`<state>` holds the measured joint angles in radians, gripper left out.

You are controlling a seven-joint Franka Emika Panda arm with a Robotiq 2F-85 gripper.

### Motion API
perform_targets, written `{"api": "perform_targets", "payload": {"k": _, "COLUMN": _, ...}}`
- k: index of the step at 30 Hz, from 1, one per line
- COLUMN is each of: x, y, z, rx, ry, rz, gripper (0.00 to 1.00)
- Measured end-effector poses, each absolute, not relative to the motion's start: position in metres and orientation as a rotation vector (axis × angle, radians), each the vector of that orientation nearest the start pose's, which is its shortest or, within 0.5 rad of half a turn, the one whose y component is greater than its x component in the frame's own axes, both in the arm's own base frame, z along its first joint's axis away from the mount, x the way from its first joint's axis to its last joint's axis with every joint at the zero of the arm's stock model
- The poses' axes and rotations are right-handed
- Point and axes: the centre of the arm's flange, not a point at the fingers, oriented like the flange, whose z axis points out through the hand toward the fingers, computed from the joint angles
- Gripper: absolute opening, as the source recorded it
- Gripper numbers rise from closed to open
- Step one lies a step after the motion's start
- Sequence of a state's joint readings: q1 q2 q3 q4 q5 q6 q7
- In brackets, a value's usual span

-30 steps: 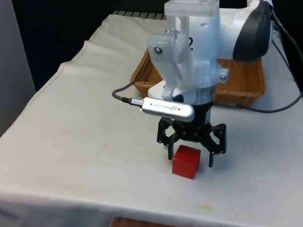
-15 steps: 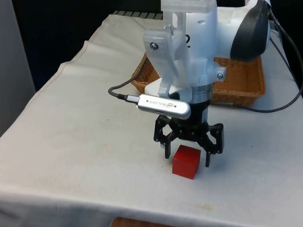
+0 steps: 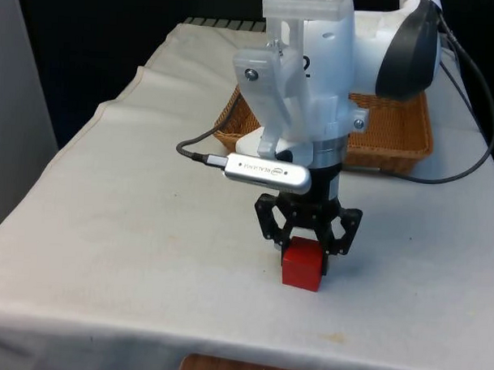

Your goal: Pick up the red cube and place it into the right basket.

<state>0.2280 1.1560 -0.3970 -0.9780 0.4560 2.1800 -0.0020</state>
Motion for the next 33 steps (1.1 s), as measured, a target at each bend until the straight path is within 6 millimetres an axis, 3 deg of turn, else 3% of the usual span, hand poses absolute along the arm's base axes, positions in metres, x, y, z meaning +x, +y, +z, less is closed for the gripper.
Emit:
{"api": "perform_targets", "payload": {"k": 6, "x": 0.793, "y": 0.007, "z": 0.180, "rx": -3.100, "ry": 0.256, "rz": -0.184, "gripper": 0.03}}
{"api": "perform_targets", "payload": {"k": 23, "x": 0.786, "y": 0.017, "z": 0.232, "rx": -3.107, "ry": 0.234, "rz": -0.105, "gripper": 0.03}}
{"api": "perform_targets", "payload": {"k": 33, "x": 0.781, "y": 0.026, "z": 0.244, "rx": -3.114, "ry": 0.215, "rz": -0.101, "gripper": 0.03}}
